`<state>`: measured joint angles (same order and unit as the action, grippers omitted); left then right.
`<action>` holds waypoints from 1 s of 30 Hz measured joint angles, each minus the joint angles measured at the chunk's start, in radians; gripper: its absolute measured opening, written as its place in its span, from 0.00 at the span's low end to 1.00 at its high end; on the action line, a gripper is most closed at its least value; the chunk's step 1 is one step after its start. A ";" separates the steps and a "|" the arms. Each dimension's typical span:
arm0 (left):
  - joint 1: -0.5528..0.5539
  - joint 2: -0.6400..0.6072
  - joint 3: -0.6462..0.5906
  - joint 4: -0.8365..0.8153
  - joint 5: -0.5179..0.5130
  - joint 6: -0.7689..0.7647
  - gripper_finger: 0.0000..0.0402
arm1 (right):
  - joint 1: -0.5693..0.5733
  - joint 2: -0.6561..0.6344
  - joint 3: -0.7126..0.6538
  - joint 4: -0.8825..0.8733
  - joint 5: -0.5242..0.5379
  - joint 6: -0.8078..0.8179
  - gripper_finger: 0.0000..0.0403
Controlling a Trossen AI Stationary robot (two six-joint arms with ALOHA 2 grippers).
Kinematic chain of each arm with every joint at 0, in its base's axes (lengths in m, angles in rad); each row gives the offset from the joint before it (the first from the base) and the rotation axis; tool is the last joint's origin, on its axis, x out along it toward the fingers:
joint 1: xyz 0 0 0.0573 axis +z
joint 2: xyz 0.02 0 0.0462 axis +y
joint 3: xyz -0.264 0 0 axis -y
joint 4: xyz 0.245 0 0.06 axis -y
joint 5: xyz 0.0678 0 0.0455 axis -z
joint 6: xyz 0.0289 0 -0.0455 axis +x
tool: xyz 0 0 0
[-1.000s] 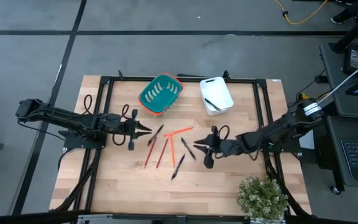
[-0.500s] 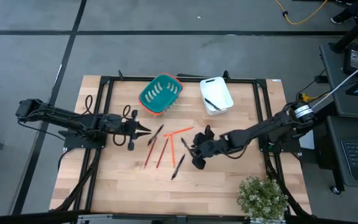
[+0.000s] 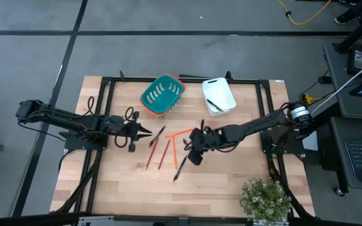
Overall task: Sort pens & pencils
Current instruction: Put the black pen into the white bin
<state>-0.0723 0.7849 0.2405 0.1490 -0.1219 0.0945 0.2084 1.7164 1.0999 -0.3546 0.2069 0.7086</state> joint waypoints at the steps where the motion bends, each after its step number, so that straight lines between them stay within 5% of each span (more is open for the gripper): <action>1: 0.000 0.000 0.000 0.000 0.000 0.008 0.10 | -0.003 0.000 0.004 -0.025 0.000 0.018 0.30; 10: 0.000 0.000 0.000 -0.007 0.000 0.021 0.10 | -0.013 -0.001 0.029 -0.062 -0.072 0.076 0.42; 30: 0.000 0.000 0.000 -0.006 0.000 0.021 0.10 | -0.014 0.111 0.094 -0.109 -0.167 0.069 0.34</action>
<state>-0.0723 0.7853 0.2405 0.1425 -0.1220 0.1154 0.1947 1.8276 1.1936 -0.4632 0.0402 0.7778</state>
